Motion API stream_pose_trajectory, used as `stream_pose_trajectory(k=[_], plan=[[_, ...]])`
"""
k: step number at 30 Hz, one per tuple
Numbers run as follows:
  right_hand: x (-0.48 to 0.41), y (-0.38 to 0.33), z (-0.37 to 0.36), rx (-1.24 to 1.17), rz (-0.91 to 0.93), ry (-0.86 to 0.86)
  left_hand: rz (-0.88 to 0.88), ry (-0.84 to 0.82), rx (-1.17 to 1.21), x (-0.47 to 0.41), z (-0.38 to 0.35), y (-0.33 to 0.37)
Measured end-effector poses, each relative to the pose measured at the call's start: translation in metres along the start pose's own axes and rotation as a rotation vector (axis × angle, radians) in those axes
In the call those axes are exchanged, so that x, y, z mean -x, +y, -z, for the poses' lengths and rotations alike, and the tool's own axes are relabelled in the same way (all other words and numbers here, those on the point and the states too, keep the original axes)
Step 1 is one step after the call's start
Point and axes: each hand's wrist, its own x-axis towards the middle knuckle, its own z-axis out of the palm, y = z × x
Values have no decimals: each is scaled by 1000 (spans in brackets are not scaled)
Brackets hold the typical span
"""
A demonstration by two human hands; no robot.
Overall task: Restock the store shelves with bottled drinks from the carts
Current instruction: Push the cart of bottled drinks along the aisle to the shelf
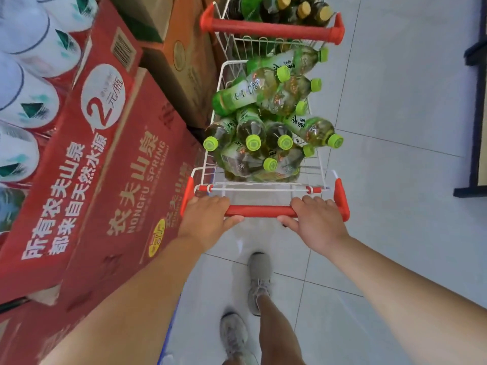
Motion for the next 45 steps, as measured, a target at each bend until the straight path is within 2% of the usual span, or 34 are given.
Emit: stream_pose_trajectory(k=[6, 16, 37, 45], plan=[[44, 2, -20, -23, -34, -11, 1, 121, 12, 38, -25, 28], [151, 10, -72, -105, -57, -11, -12, 151, 30, 132, -74, 99], [461, 27, -223, -94, -37, -12, 71, -26, 2, 397, -184, 297], [594, 22, -282, -97, -71, -47, 38, -6, 49, 512, -235, 369]])
